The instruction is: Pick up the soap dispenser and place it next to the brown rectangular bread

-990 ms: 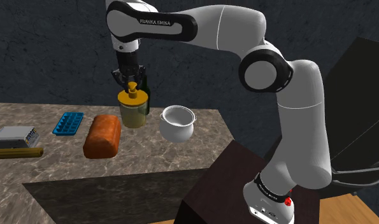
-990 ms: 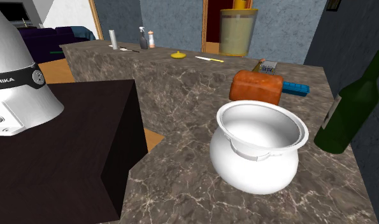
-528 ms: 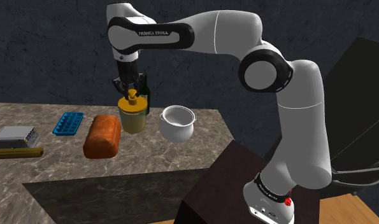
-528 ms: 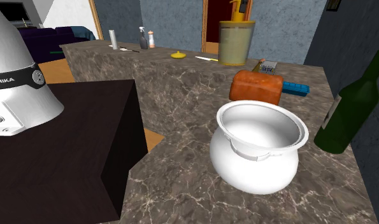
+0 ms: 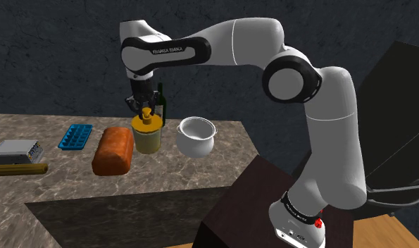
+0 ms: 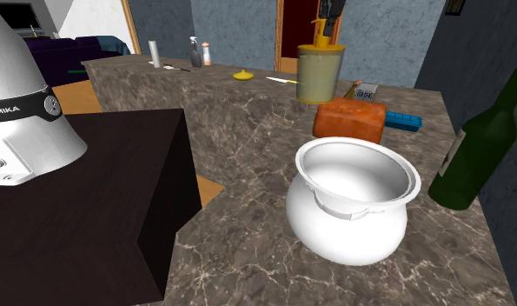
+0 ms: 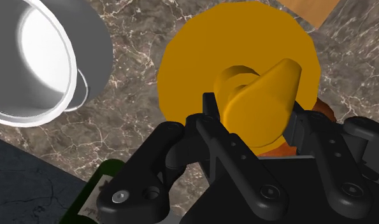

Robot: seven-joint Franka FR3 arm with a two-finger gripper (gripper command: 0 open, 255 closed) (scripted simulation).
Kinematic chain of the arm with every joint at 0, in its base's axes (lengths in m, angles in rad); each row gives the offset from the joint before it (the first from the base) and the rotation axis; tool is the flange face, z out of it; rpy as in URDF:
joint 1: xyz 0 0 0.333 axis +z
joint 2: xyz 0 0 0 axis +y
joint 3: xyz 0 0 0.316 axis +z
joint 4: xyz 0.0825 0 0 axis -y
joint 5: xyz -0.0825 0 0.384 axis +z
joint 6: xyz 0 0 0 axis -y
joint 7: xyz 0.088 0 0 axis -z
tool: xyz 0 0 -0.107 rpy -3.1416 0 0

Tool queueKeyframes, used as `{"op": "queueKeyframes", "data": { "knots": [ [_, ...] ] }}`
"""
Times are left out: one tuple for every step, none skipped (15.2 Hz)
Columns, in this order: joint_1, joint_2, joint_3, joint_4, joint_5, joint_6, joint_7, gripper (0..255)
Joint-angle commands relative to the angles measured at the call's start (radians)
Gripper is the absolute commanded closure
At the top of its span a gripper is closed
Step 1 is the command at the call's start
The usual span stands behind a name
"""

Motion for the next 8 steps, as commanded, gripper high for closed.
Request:
{"op": "queueKeyframes", "data": {
  "knots": [
    [0.000, 0.006, 0.000, -0.019, 0.000, 0.026, 0.001, 255],
    [0.000, 0.009, 0.000, -0.027, 0.000, 0.037, 0.001, 255],
    [0.000, 0.013, 0.000, -0.034, -0.001, 0.048, 0.001, 255],
    [0.000, 0.017, 0.000, -0.042, -0.001, 0.060, 0.001, 255],
    [0.000, 0.021, 0.000, -0.049, -0.001, 0.071, 0.001, 255],
    [0.000, 0.025, 0.000, -0.055, -0.001, 0.082, 0.001, 255],
    [0.000, 0.030, -0.001, -0.061, -0.001, 0.092, 0.002, 255],
    [0.000, 0.035, -0.001, -0.067, -0.001, 0.103, 0.002, 255]
  ]
}}
